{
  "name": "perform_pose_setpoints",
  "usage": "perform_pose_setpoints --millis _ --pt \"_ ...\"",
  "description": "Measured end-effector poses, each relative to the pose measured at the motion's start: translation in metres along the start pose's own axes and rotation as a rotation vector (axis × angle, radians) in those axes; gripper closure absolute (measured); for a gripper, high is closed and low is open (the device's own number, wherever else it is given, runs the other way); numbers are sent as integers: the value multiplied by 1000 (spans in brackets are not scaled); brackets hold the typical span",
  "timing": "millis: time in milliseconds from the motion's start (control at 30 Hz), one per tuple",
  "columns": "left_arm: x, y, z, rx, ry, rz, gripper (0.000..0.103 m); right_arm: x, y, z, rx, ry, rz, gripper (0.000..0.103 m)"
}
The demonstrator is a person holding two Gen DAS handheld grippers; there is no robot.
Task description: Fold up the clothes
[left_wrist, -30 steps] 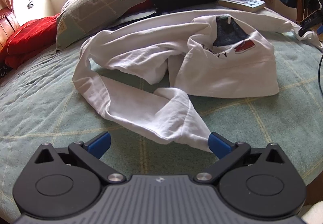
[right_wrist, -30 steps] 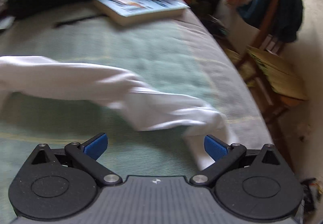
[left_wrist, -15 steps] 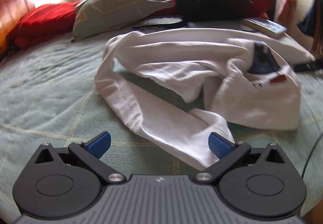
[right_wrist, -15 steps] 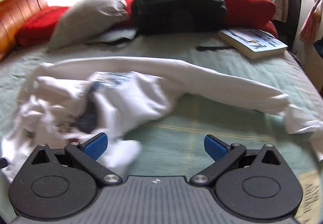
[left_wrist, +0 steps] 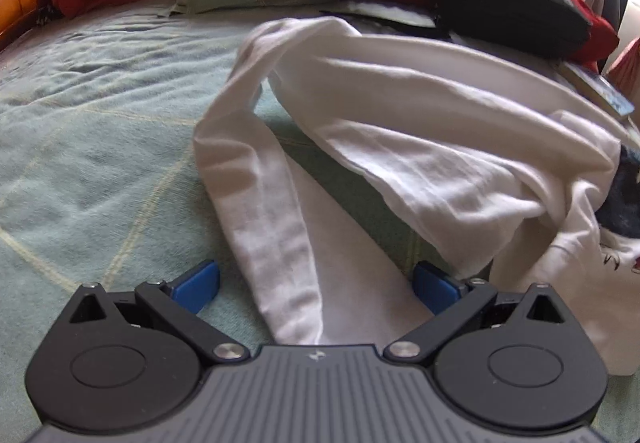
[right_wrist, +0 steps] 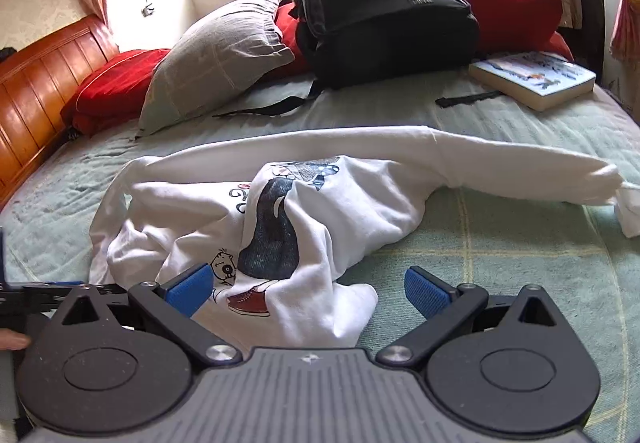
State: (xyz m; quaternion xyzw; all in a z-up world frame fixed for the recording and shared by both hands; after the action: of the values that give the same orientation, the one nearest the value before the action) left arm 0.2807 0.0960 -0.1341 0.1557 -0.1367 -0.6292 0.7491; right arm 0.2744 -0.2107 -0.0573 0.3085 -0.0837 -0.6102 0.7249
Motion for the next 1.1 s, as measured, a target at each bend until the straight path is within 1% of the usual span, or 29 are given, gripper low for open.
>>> perform_pose_setpoints --millis 67,300,400,433,700,867,967,1100 --pt "3 -1 1 -4 39 -47 0 2 -1 -2 -6 4 -12 0" --pt "-29 -8 16 -22 281 -135 0 11 -1 -2 8 -24 -30 0" --pt "-48 -7 19 -27 431 -172 0 16 0 -1 19 -22 -54 0" --pt "-55 -4 18 -30 464 -175 0 18 0 -1 20 -21 -62 0" --pt "-114 25 7 -52 714 -187 0 29 1 0 30 -17 -118 0" --pt "-152 44 2 -65 867 -189 0 37 2 -1 29 -37 -143 0" --pt "-181 57 1 -77 917 -144 0 42 3 -3 24 -50 -164 0" --pt "-207 78 10 -46 985 -110 0 47 5 -6 18 -71 -180 0"
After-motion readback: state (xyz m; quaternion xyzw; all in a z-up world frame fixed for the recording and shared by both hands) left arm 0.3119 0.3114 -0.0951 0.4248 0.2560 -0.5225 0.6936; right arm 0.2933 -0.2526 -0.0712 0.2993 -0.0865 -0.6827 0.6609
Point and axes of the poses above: each gripper's, at about its wrist camera, not at the fingertips, and z roughly against the way its jaws point, x to its right, y to its top, the point moved 6 cm from there along -z, roughly the way its jaws point, and after that the axes turned 13 degrees about -x, right-handed, at the moved point
